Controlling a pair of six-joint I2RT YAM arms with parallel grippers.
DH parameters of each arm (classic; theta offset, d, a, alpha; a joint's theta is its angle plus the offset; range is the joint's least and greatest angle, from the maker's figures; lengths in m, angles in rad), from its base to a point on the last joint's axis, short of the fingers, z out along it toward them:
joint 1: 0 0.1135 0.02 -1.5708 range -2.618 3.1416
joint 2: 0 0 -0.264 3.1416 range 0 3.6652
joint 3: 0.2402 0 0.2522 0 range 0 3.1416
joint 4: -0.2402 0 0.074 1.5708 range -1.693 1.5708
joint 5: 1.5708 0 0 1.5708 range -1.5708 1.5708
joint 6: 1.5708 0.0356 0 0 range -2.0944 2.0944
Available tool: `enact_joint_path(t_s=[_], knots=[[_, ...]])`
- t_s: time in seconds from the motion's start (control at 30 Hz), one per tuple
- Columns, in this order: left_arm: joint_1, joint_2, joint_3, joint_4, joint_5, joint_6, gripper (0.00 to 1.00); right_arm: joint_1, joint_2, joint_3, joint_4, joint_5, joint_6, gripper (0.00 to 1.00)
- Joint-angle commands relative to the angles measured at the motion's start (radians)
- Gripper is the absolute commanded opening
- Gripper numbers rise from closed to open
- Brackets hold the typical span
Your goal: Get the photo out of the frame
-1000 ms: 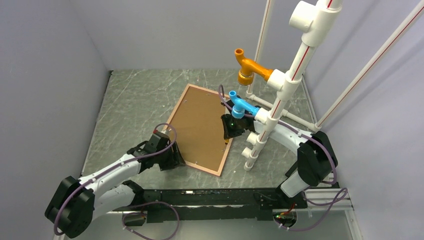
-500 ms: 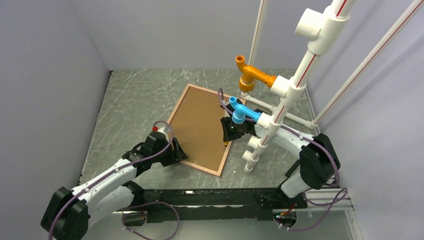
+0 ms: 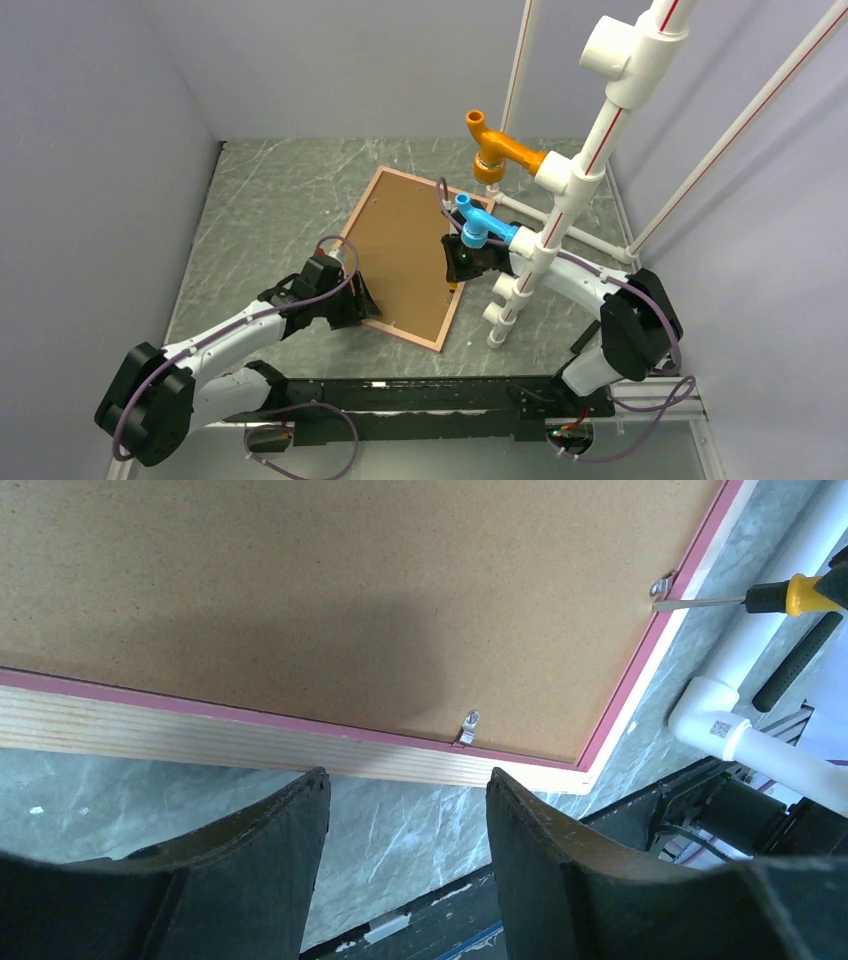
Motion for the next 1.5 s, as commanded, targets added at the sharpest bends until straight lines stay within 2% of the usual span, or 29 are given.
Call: enact_joint_path(t_s=[0.0, 0.23, 0.5, 0.7, 0.8, 0.87, 0.97, 1.07, 1.17, 1.33, 1.47], knots=[[0.003, 0.074, -0.012, 0.028, -0.075, 0.02, 0.64, 0.014, -0.001, -0.064, 0.131, 0.171, -0.016, 0.0], [0.002, 0.082, -0.048, 0.049, -0.081, 0.006, 0.64, 0.014, -0.034, -0.087, 0.221, 0.261, 0.002, 0.0], [0.003, 0.078, -0.055, 0.056, -0.077, 0.017, 0.64, 0.002, -0.012, -0.088, 0.27, 0.262, -0.023, 0.0], [0.002, 0.06, -0.05, 0.091, -0.022, 0.05, 0.65, -0.019, -0.011, -0.07, 0.307, 0.117, 0.008, 0.0], [0.002, 0.003, -0.029, 0.094, 0.016, 0.103, 0.69, -0.059, -0.044, -0.058, 0.296, 0.039, 0.037, 0.0], [0.003, -0.044, 0.011, 0.057, 0.014, 0.147, 0.75, -0.097, -0.067, -0.05, 0.282, -0.02, 0.049, 0.0], [0.018, -0.086, 0.11, -0.082, -0.035, 0.225, 0.83, -0.175, -0.104, -0.053, 0.274, -0.149, 0.066, 0.0], [0.097, -0.095, 0.22, -0.201, -0.037, 0.312, 0.88, -0.233, -0.141, -0.054, 0.261, -0.222, 0.071, 0.0], [0.203, -0.022, 0.356, -0.316, -0.031, 0.426, 0.95, -0.239, -0.163, -0.034, 0.191, -0.202, 0.052, 0.0], [0.372, 0.248, 0.548, -0.399, -0.05, 0.574, 0.94, -0.241, -0.236, -0.08, 0.195, -0.217, 0.05, 0.0], [0.42, 0.461, 0.716, -0.419, 0.008, 0.656, 0.92, -0.243, -0.27, -0.109, 0.179, -0.195, 0.032, 0.0]])
